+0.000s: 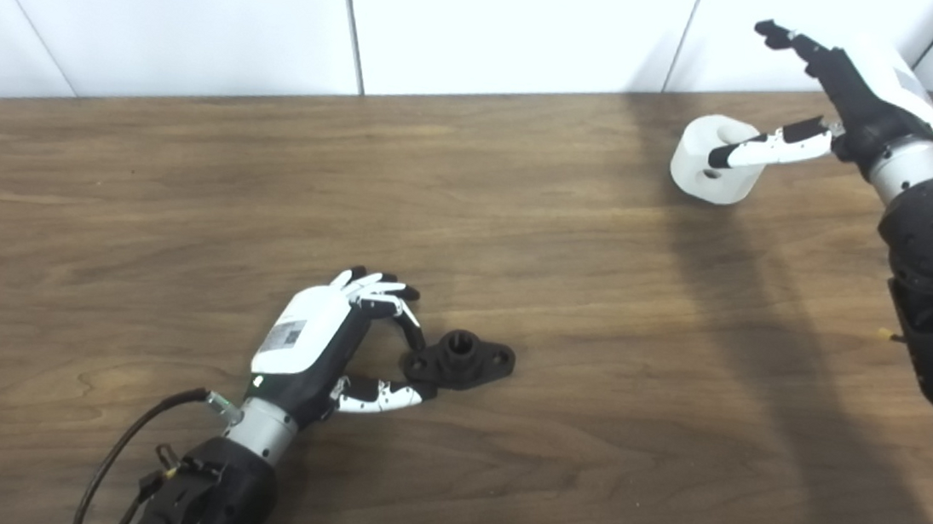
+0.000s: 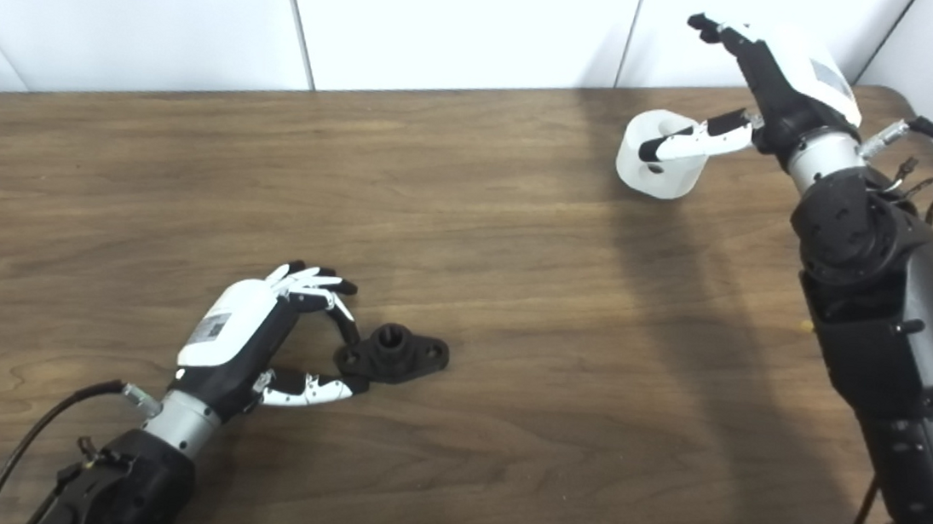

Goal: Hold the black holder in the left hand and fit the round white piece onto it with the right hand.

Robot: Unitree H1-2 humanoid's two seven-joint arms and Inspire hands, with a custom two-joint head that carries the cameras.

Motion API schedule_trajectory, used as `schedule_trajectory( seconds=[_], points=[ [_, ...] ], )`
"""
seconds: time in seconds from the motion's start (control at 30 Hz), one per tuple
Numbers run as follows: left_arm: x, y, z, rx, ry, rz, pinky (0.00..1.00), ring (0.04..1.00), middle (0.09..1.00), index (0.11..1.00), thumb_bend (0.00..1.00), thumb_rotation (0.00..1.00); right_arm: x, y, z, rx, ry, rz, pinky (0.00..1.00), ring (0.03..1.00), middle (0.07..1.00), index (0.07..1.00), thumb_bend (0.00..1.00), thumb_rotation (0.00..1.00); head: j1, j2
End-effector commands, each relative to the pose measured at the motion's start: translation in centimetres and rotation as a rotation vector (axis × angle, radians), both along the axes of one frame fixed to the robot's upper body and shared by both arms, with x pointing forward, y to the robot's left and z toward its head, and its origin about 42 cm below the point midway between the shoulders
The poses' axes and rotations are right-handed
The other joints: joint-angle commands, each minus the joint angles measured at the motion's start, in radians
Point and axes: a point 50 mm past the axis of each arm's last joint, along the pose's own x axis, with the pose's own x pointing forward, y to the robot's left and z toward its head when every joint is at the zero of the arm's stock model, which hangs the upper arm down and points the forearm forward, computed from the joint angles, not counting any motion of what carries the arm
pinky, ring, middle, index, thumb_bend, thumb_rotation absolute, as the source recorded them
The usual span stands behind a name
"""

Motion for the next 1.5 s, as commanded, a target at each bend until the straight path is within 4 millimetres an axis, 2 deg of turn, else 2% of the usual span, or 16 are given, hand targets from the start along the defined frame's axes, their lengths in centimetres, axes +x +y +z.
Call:
schedule_trajectory(
  seconds=[0.0,0.2,0.37,0.57,0.83,1.47],
  points=[
    [-0.5,0.1,-0.4,0.031,0.003,-0.018,0.98,0.894,0.810,0.484,0.52,0.06,0.7,-0.5,2.7,-0.056,-0.104,-0.009,0.89,0.961,0.872,0.899,1.00,0.37,-0.005,-0.012],
    [-0.8,0.4,-0.7,0.031,0.005,-0.024,0.98,0.895,0.809,0.484,0.52,0.06,1.6,-0.6,2.6,-0.089,-0.057,-0.023,0.88,0.955,0.871,0.905,1.00,0.38,-0.018,-0.039],
    [-0.9,0.4,-0.7,0.040,0.003,-0.021,0.97,0.892,0.807,0.484,0.52,0.06,2.4,-0.6,2.8,-0.135,0.020,-0.051,0.92,0.974,0.879,0.886,1.00,0.40,-0.022,-0.053],
    [-1.0,0.5,-0.8,0.041,-0.004,-0.018,0.97,0.885,0.802,0.484,0.52,0.06,3.1,-0.6,2.7,-0.153,0.077,-0.069,0.93,0.963,0.843,0.847,1.00,0.39,-0.022,-0.053],
    [-1.2,0.5,-0.8,0.044,-0.001,-0.018,0.97,0.887,0.803,0.484,0.52,0.06,3.4,-0.4,2.2,-0.169,0.134,-0.081,0.93,0.966,0.835,0.856,1.00,0.37,-0.019,-0.058],
    [-1.1,0.5,-0.7,0.047,0.002,-0.016,0.98,0.888,0.805,0.484,0.52,0.06,6.0,-0.4,0.7,-0.205,0.202,-0.113,0.93,0.967,0.851,0.870,1.00,0.38,-0.020,-0.049]
  ],
)
